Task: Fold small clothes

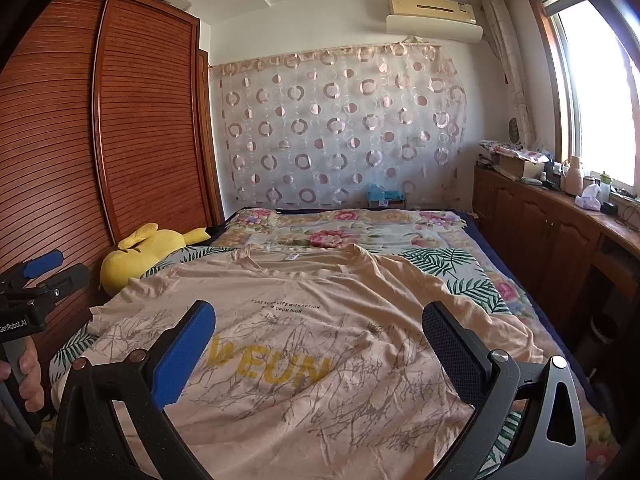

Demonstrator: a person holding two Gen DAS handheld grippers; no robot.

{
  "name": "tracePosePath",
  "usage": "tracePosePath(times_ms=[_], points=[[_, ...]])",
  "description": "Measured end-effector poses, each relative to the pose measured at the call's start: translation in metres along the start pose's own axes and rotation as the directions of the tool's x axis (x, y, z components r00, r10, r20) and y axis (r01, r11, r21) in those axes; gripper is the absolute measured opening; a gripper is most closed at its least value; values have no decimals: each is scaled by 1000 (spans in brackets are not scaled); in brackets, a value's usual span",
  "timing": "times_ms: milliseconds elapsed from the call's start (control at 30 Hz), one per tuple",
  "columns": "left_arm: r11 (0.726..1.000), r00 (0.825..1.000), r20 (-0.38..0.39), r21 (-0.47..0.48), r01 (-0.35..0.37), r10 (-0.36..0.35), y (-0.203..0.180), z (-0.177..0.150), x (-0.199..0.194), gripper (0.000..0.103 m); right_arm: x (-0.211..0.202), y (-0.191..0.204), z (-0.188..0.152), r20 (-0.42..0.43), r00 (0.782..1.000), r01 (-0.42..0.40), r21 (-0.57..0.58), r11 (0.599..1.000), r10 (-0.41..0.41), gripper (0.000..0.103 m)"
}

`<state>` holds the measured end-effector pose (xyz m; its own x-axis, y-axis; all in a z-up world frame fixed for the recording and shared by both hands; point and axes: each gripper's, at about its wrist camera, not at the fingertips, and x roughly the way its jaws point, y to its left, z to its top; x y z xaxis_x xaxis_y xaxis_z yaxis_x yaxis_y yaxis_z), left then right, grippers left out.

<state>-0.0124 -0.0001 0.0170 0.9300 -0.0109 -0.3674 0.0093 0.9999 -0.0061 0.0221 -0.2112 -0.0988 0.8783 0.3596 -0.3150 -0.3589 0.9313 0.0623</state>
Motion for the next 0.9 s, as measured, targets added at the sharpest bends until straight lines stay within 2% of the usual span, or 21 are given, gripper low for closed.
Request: tracePosePath(times_ms=[900], points=[[1000,1000,6,4,-1,1,-1,2,-1,103,0,0,-1,9,1000,-8,0,1000,8,103]])
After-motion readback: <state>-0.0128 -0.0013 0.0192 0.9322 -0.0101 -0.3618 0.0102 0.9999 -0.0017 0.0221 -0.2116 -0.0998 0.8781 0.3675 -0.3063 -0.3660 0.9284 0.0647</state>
